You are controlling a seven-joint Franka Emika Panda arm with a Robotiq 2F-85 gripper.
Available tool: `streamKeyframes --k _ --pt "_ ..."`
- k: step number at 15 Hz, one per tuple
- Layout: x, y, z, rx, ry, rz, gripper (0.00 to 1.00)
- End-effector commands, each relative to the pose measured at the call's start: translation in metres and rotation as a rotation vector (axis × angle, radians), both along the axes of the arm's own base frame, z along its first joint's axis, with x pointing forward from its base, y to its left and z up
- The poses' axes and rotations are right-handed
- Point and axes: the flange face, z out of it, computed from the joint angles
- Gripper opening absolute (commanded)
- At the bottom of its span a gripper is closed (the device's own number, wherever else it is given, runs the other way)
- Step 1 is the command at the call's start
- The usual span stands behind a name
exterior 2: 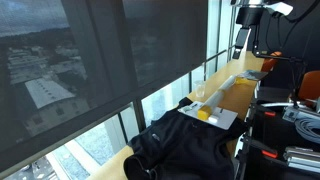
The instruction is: Close the zipper on the black jacket.
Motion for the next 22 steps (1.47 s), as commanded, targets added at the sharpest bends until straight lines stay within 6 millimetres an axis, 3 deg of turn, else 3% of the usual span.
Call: streamKeyframes --k 1,6,11,13,17,22 --pt "0.000 0.000 0.001 0.000 0.001 0.000 1.00" --pt "0.016 0.044 -0.021 0.023 -0.018 0.042 1.00" --pt "0.056 0.091 -0.075 0.029 -0.051 0.050 1.00" --pt "0.076 0.093 -0.099 0.031 -0.049 0.029 1.00" --pt "0.119 0.069 -0.154 0.040 -0.006 -0.034 1.00" --pt "0.157 0.044 -0.213 0.040 0.045 -0.079 1.00"
